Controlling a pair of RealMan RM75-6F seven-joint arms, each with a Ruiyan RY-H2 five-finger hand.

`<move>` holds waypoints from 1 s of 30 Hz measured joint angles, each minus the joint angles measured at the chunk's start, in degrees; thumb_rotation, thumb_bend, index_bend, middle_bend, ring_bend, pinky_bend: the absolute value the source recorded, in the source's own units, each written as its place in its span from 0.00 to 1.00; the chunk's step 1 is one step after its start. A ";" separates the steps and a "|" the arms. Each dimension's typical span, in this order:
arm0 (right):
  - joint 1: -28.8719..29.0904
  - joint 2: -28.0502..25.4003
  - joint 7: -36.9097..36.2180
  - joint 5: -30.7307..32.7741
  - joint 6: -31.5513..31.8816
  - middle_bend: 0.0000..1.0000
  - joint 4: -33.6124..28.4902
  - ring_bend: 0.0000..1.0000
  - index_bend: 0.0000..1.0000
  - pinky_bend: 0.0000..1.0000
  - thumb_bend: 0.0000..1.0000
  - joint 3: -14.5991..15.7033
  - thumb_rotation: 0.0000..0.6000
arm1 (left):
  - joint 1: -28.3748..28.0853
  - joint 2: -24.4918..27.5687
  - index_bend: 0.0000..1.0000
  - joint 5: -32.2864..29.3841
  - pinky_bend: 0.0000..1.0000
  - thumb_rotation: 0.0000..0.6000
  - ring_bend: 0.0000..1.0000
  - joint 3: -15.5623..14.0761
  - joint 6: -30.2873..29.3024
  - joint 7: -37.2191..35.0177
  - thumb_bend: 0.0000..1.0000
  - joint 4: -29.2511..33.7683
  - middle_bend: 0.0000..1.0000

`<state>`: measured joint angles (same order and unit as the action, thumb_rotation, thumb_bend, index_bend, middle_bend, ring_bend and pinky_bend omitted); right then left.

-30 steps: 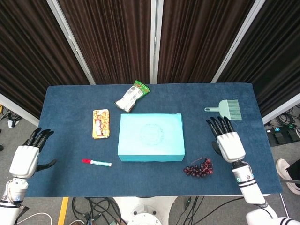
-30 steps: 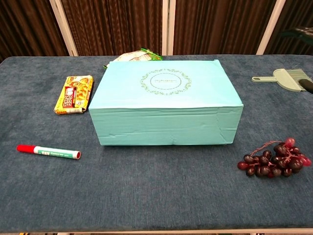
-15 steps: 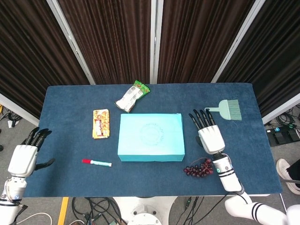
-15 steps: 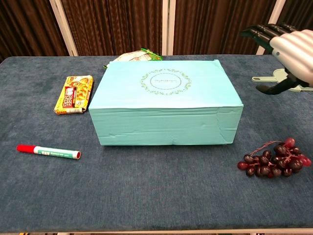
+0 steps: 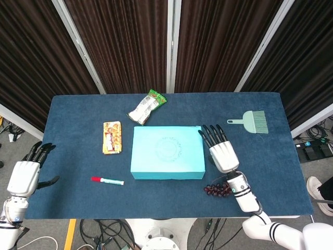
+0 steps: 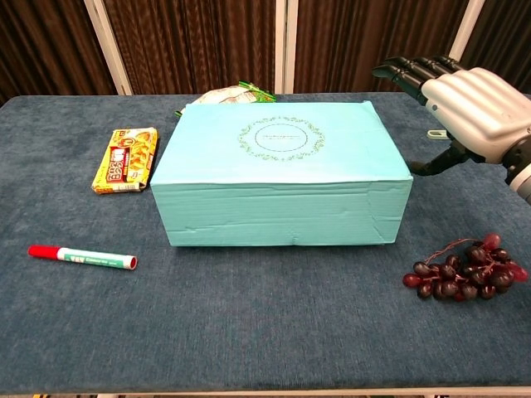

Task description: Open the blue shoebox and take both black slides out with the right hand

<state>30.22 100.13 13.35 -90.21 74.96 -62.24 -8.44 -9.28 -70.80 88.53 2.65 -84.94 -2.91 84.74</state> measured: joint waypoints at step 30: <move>0.77 -2.28 -7.32 -5.57 2.28 0.00 -5.52 0.00 0.00 0.00 0.00 5.44 1.00 | -0.02 0.28 0.15 0.18 0.34 1.00 0.06 -0.38 0.25 -0.13 0.11 0.26 0.14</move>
<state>30.99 97.85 6.03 -95.78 77.23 -67.76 -3.00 -9.30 -70.51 88.72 2.27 -84.69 -3.04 85.00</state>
